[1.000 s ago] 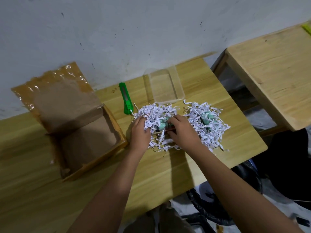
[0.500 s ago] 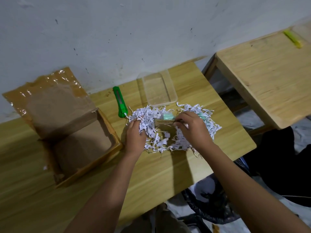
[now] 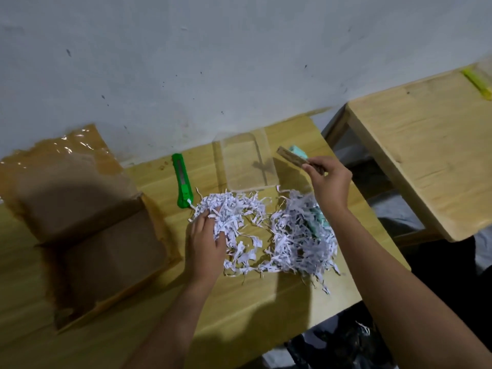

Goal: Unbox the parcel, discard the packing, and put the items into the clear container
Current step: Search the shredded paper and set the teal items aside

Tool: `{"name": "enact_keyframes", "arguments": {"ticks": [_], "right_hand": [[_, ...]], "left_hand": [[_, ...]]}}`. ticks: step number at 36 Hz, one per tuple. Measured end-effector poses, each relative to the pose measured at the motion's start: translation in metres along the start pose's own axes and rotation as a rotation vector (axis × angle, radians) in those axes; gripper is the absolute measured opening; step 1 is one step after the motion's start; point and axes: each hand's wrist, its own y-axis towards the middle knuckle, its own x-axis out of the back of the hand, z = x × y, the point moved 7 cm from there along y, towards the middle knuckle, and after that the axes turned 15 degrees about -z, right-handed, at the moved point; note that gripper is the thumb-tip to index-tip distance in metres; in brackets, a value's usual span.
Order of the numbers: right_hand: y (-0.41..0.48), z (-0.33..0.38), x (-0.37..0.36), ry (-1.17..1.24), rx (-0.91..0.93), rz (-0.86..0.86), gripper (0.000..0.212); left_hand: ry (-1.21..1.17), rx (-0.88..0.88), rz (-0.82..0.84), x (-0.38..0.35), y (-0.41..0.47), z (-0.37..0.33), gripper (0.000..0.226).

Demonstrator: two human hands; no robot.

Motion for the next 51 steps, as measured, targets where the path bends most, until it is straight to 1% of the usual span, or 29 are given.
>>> {"name": "enact_keyframes", "arguments": {"ticks": [6, 12, 15, 18, 20, 23, 25, 27, 29, 33, 35, 38, 40, 42, 45, 47, 48, 49, 51], "right_hand": [[0.015, -0.03, -0.038, -0.119, 0.009, 0.089, 0.016], [0.013, -0.025, -0.045, -0.159, 0.072, 0.136, 0.022], [0.009, -0.024, -0.027, -0.165, 0.06, 0.072, 0.027], [-0.003, -0.027, 0.001, -0.157, 0.041, 0.008, 0.022], [-0.016, -0.032, 0.013, -0.221, 0.026, 0.063, 0.02], [-0.047, -0.04, 0.017, -0.34, 0.03, 0.253, 0.029], [-0.069, -0.036, 0.016, -0.428, 0.115, 0.334, 0.033], [-0.09, -0.029, 0.012, -0.498, 0.265, 0.359, 0.036], [-0.11, -0.024, 0.007, -0.543, 0.34, 0.384, 0.04], [-0.145, -0.016, -0.003, -0.565, 0.399, 0.422, 0.047], [-0.161, -0.012, -0.008, -0.551, 0.407, 0.492, 0.047], [-0.18, -0.001, -0.012, -0.407, 0.411, 0.586, 0.053], [-0.183, 0.004, -0.006, -0.289, 0.386, 0.563, 0.051], [-0.173, 0.009, 0.004, -0.232, 0.332, 0.476, 0.043], [-0.144, 0.009, 0.022, -0.193, 0.239, 0.304, 0.035], [-0.12, 0.002, 0.033, -0.212, 0.19, 0.194, 0.029], [-0.11, -0.004, 0.037, -0.234, 0.16, 0.168, 0.025], [-0.101, -0.011, 0.037, -0.26, 0.126, 0.174, 0.021], [-0.092, -0.027, 0.031, -0.323, 0.061, 0.283, 0.017]], "left_hand": [[0.003, 0.011, -0.019, -0.007, 0.001, 0.001, 0.025], [-0.015, -0.003, -0.032, -0.01, 0.004, -0.002, 0.03], [0.004, 0.012, -0.026, -0.011, 0.004, -0.001, 0.028], [0.014, 0.013, -0.025, -0.012, 0.003, -0.002, 0.03], [0.023, 0.011, -0.026, -0.012, 0.003, -0.004, 0.029], [0.023, 0.003, -0.023, -0.013, 0.002, -0.007, 0.025], [0.025, 0.008, -0.021, -0.013, 0.001, -0.008, 0.024], [0.027, 0.012, -0.019, -0.013, 0.0, -0.01, 0.025], [0.028, 0.002, -0.014, -0.013, -0.002, -0.014, 0.027], [0.029, -0.026, -0.002, -0.013, -0.004, -0.019, 0.03], [0.021, -0.029, 0.008, -0.014, -0.005, -0.021, 0.031], [0.013, -0.029, 0.017, -0.015, -0.005, -0.02, 0.032], [0.011, -0.028, 0.026, -0.016, -0.005, -0.02, 0.032], [0.014, -0.03, 0.041, -0.016, -0.005, -0.019, 0.03], [0.011, -0.033, 0.059, -0.016, -0.005, -0.017, 0.028], [0.006, -0.038, 0.068, -0.015, -0.004, -0.016, 0.027], [0.006, -0.045, 0.071, -0.015, -0.004, -0.017, 0.026], [0.007, -0.055, 0.073, -0.015, -0.004, -0.017, 0.026], [0.009, -0.065, 0.08, -0.014, -0.004, -0.018, 0.025]]}}
